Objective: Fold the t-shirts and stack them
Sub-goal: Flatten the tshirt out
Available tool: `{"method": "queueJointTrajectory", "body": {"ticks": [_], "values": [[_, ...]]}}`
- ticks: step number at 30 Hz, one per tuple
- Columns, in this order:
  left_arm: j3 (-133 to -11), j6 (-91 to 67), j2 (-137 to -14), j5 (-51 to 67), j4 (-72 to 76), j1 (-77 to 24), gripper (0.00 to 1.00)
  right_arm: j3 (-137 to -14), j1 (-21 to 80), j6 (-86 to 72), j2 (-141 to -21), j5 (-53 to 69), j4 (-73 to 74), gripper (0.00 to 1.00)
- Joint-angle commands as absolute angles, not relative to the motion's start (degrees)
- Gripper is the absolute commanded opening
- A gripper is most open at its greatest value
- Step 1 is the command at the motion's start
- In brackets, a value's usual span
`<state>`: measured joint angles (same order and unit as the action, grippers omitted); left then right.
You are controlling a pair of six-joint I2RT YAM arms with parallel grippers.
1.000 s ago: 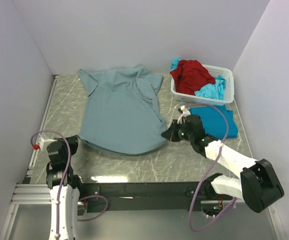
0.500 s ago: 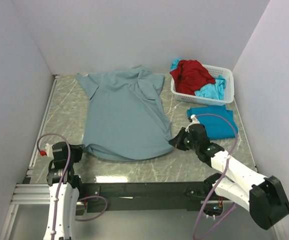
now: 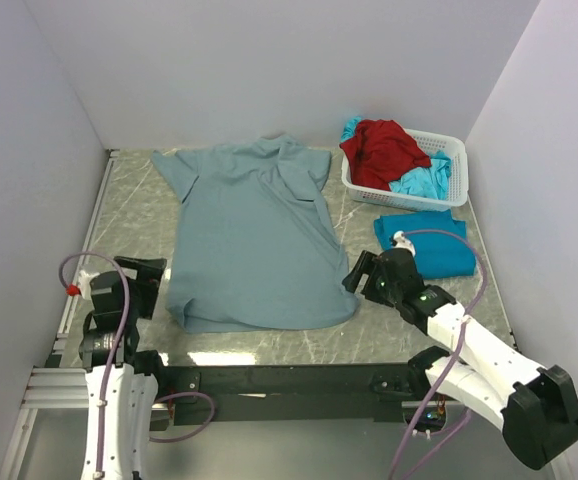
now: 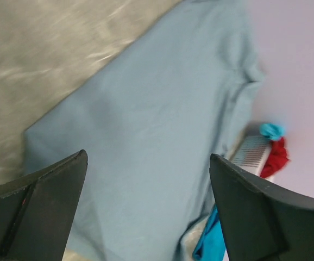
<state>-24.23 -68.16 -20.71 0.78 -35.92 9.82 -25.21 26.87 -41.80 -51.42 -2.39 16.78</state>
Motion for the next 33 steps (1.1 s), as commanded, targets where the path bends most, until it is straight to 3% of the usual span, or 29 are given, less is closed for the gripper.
{"method": "queueJointTrajectory", "body": {"ticks": [1,7,10,14,21,27,33], "values": [[-28.6,-63.3,-21.7,1.9,-28.6,9.7,0.99,-30.1,27.7,-38.5,-49.5,-4.1,16.4,0.88],[-30.0,-61.0,-38.9,15.2,-3.9,9.1,0.99,-33.7,35.0,-36.7,-55.4,-1.4,9.0,0.89],[-33.6,-57.7,-50.8,11.9,2.3,4.2,0.99,-36.9,39.1,-38.0,-63.1,-1.8,7.1,0.89],[-44.8,-52.3,-66.9,7.9,3.9,-6.0,0.99,-41.6,40.8,-38.7,-72.7,-0.8,3.8,0.89],[-57.1,-47.6,-92.9,13.7,5.2,-6.9,0.99,-45.4,40.8,-38.8,-83.8,-2.1,9.2,0.89],[-61.2,-45.1,-102.2,12.4,1.0,-6.8,0.99,-44.9,39.2,-39.1,-86.1,-5.6,13.0,0.89],[-50.3,-46.0,-97.9,5.9,-2.5,-6.2,0.99,-45.6,33.4,-37.4,-90.7,-1.9,14.0,0.89]]}}
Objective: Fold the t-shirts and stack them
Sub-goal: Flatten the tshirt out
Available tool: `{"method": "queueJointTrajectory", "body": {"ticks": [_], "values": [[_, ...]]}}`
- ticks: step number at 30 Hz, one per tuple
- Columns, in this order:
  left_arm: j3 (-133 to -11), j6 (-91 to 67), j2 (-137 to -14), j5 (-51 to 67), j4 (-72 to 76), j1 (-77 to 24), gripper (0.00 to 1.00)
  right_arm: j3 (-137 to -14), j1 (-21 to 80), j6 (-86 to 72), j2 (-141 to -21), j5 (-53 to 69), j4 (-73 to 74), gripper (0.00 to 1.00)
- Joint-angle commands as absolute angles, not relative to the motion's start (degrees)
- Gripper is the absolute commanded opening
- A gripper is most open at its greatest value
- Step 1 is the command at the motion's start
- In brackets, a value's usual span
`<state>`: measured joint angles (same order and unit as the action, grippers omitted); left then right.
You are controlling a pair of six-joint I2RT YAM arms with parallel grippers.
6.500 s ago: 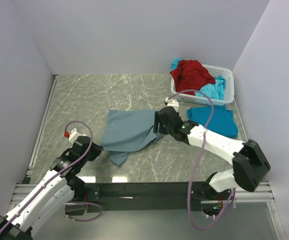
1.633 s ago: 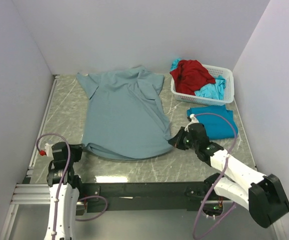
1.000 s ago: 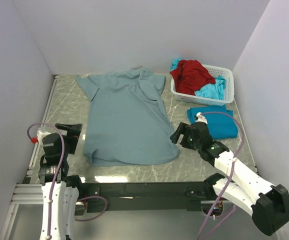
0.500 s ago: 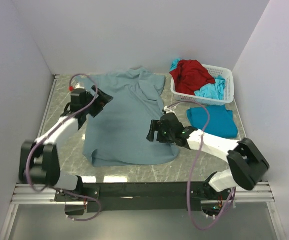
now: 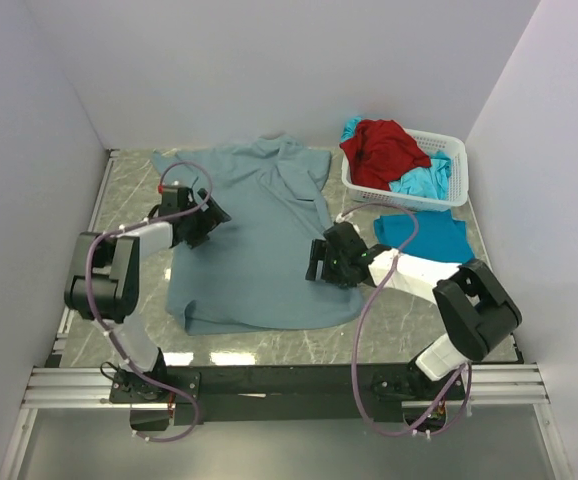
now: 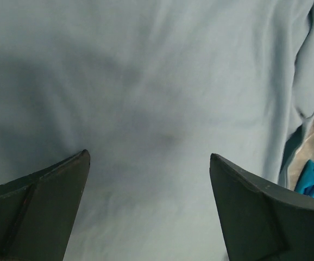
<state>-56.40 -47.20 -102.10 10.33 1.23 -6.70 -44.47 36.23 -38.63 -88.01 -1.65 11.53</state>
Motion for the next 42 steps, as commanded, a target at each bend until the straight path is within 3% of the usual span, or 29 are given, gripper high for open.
{"method": "queueJointTrajectory", "body": {"ticks": [1,6,12,16,19,24,29,36,42], "values": [[-48.0,-46.4,-96.4,5.5,-2.5,-6.2,0.99,-46.7,32.7,-36.1,-91.3,-1.3,14.2,0.89],[-30.5,-52.4,-81.0,3.1,-5.0,-6.7,0.99,-52.4,29.6,-32.7,-98.0,-0.3,17.0,0.89],[-16.0,-68.2,-53.0,3.4,-17.0,-20.3,0.99,-67.7,29.1,-28.3,-108.1,0.3,21.9,0.89],[-17.3,-75.3,-36.8,-3.1,-30.0,-31.5,0.99,-77.8,29.3,-25.0,-112.6,1.8,21.2,0.89],[-23.0,-72.3,-32.1,-10.2,-36.0,-32.0,0.99,-84.1,30.1,-23.3,-115.1,1.3,23.5,0.89],[-32.0,-65.7,-39.1,-23.5,-32.1,-31.9,0.99,-80.7,33.0,-22.8,-108.6,-1.0,23.1,0.89],[-37.8,-56.5,-56.0,-26.9,-18.8,-29.7,1.0,-65.2,34.5,-28.5,-96.8,-2.6,20.3,0.89],[-50.0,-48.6,-82.1,-7.0,-0.6,-15.3,0.99,-48.3,36.2,-34.7,-87.8,-3.4,18.8,0.89],[-63.3,-47.2,-102.8,-1.9,-1.4,-9.3,0.98,-49.9,35.0,-33.0,-91.7,-5.2,18.6,0.9]]}}
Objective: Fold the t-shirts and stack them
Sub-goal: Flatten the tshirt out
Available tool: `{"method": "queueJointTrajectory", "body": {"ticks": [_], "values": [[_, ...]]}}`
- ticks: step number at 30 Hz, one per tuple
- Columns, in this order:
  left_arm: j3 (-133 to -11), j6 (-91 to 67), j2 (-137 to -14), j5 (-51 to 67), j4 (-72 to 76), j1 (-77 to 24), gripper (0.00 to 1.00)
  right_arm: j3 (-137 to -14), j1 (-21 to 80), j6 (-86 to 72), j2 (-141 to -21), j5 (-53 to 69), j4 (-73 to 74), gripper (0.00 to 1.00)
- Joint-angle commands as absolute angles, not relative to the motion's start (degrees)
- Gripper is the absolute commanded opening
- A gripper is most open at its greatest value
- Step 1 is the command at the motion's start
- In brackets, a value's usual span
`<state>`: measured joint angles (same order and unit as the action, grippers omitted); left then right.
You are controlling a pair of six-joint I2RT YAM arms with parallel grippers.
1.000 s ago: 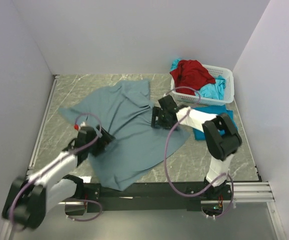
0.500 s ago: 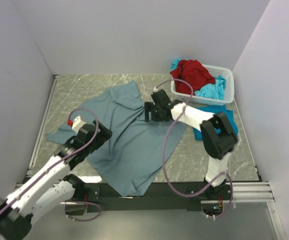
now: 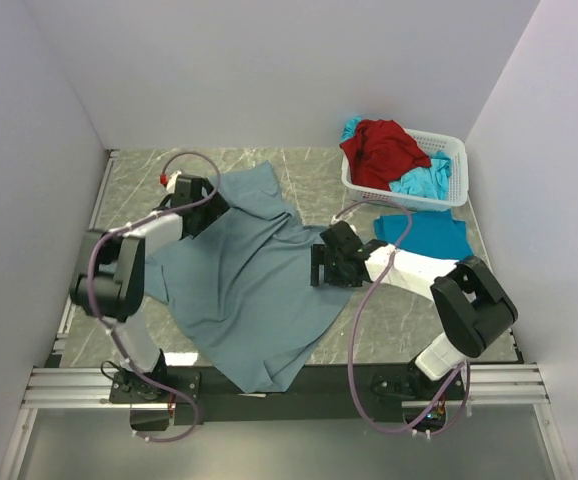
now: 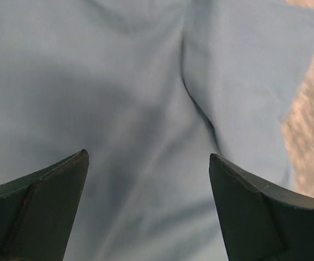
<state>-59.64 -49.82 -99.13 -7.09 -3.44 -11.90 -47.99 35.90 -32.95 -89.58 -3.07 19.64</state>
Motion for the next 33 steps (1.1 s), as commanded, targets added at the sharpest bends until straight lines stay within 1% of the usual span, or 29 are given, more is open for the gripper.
{"method": "queueJointTrajectory", "body": {"ticks": [1,4,5,6,7,8,10,11,13,14,15,16,17,18,19,20,21,23,25,26,28,29,30,31,32,33], "values": [[-63.5,-47.5,-105.1,-1.5,-1.1,-8.4,0.97,-50.9,34.2,-32.4,-94.0,-5.2,18.3,0.9],[-61.6,-49.4,-105.8,-0.4,-0.4,-4.1,0.96,-56.8,32.5,-29.8,-100.0,-6.1,20.1,0.9],[-58.7,-50.5,-105.1,-0.4,1.0,-2.8,0.96,-58.4,32.0,-28.8,-101.8,-6.1,20.7,0.9],[-57.1,-51.1,-104.2,-0.9,1.8,-0.4,0.96,-62.7,31.7,-27.3,-105.1,-6.0,21.7,0.9],[-55.6,-52.2,-101.6,-1.9,1.3,1.2,0.96,-64.8,31.3,-26.4,-106.7,-5.8,22.7,0.9],[-52.2,-53.8,-100.1,-4.2,0.6,3.5,0.96,-69.7,31.0,-23.9,-110.1,-5.3,23.1,0.9],[-46.6,-56.4,-94.5,-5.6,0.2,5.0,0.97,-76.0,30.8,-21.7,-114.0,-4.6,25.2,0.9],[-44.5,-57.1,-92.4,-6.8,0.2,5.3,0.97,-82.8,30.7,-20.5,-115.9,-4.3,25.9,0.9],[-40.6,-58.7,-86.1,-9.2,-1.9,5.2,0.97,-91.0,30.8,-17.9,-122.6,-3.4,30.7,0.9],[-37.4,-60.6,-84.0,-10.0,-3.2,5.2,0.97,-98.6,30.7,-16.0,-124.7,-1.9,31.7,0.9],[-36.0,-61.4,-81.8,-10.7,-4.7,5.2,0.97,-101.7,30.8,-15.3,-128.5,-1.4,32.1,0.9],[-33.1,-62.5,-77.2,-11.0,-6.4,5.1,0.97,-105.3,30.6,-14.5,-130.6,-1.1,33.1,0.9],[-31.8,-63.0,-74.7,-11.3,-7.5,4.7,0.97,-114.1,30.6,-13.3,-132.8,-1.2,35.2,0.9],[-30.6,-63.5,-72.2,-12.1,-8.9,4.6,0.97,-118.7,30.6,-12.7,-137.2,-1.9,37.5,0.9],[-29.1,-64.8,-67.4,-13.9,-12.1,4.2,0.97,-122.7,30.5,-12.2,-138.9,-2.5,40.5,0.9],[-28.7,-65.0,-65.1,-14.4,-13.3,3.4,0.97,-128.5,30.6,-11.1,-140.1,-3.1,41.3,0.9],[-28.5,-65.0,-62.8,-14.6,-14.1,3.0,0.97,-130.2,30.4,-10.7,-141.1,-3.5,41.8,0.9],[-29.2,-64.3,-56.9,-14.9,-15.1,1.9,0.97,-131.3,30.4,-10.1,-140.3,-3.5,42.1,0.9],[-30.1,-62.6,-53.0,-15.0,-14.3,1.3,0.97,-128.3,30.6,-10.5,-135.4,-3.3,41.1,0.9],[-30.5,-62.4,-52.4,-15.5,-13.0,1.2,0.99,-123.0,30.8,-11.0,-130.3,-3.0,40.2,0.9],[-30.9,-61.8,-52.6,-14.7,-10.6,1.2,1.0,-115.2,31.8,-11.8,-124.0,-2.4,36.0,0.9],[-31.0,-61.4,-53.4,-12.5,-9.0,1.1,0.99,-106.8,32.4,-12.8,-121.0,-2.2,34.6,0.9],[-31.1,-60.6,-56.1,-11.3,-5.2,1.2,0.99,-102.3,33.3,-13.2,-114.8,-1.8,31.4,0.9],[-31.9,-60.5,-57.9,-9.9,-4.0,1.2,0.99,-97.8,35.1,-13.9,-111.7,-1.0,29.8,0.9],[-32.6,-59.9,-59.8,-9.0,-2.9,1.1,0.99,-89.6,36.2,-15.5,-106.7,-0.4,28.5,0.9],[-33.4,-59.0,-62.0,-6.9,-1.2,1.1,0.99,-85.8,37.2,-16.5,-104.3,-0.2,27.6,0.9]]}}
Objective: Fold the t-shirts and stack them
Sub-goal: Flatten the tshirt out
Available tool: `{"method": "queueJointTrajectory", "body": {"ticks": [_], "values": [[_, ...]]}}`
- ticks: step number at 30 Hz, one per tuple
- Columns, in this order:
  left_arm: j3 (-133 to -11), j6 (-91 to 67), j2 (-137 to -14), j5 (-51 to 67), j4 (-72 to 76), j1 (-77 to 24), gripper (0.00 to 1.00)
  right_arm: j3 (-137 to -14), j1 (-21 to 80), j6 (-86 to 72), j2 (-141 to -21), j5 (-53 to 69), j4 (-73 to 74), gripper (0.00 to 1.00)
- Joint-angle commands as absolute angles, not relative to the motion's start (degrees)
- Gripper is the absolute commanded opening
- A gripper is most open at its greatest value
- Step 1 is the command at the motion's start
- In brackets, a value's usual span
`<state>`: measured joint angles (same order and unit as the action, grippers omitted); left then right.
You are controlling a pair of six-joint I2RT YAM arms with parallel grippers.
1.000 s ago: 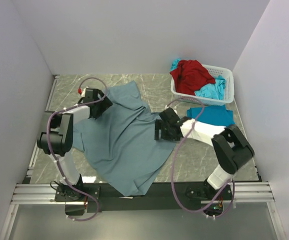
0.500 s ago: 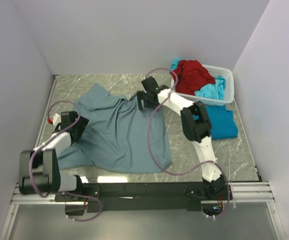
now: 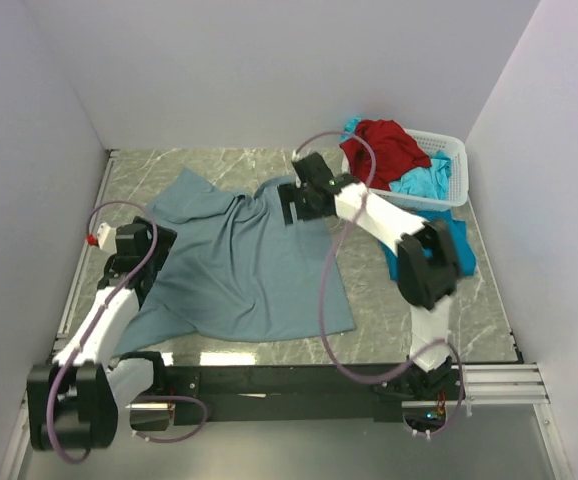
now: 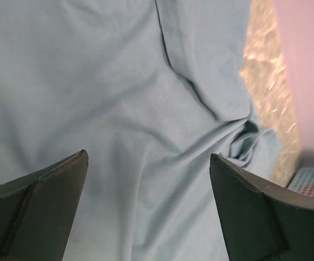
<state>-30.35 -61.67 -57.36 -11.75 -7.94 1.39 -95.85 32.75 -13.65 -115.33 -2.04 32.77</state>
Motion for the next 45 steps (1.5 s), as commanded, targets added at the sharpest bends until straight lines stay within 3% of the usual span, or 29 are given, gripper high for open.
{"method": "queueJointTrajectory", "body": {"ticks": [1,4,11,22,29,33,39,42,45], "values": [[-35.4,-58.9,-66.1,-6.2,-1.2,1.1,0.99,-82.2,38.1,-17.7,-102.2,1.0,25.7,0.9],[-37.3,-58.0,-71.2,-4.0,1.2,1.1,0.99,-68.5,42.2,-22.8,-96.2,1.6,23.7,0.9],[-40.2,-55.4,-75.5,-4.5,3.2,1.1,0.99,-52.2,44.5,-29.5,-89.7,4.0,17.8,0.9],[-54.2,-52.2,-96.6,4.3,7.5,1.1,0.99,-48.4,43.2,-29.3,-92.0,1.1,18.4,0.9],[-67.9,-54.1,-109.3,1.6,9.5,1.1,0.99,-47.8,41.1,-28.7,-91.4,2.2,18.3,0.9],[-83.0,-53.7,-120.4,-1.3,11.1,1.1,0.99,-48.3,40.4,-28.4,-92.4,2.4,18.3,0.9],[-112.1,-50.5,-136.6,-5.3,-1.3,1.3,0.99,-49.7,39.6,-28.0,-93.5,1.8,18.9,0.9],[-120.2,-48.0,-139.7,-8.5,-7.1,1.7,0.99,-49.7,39.4,-28.2,-92.6,1.3,19.2,0.9],[-115.1,-47.1,-134.4,-9.0,-5.5,2.3,0.99,-51.1,39.1,-27.7,-91.3,0.7,19.7,0.9]]}}
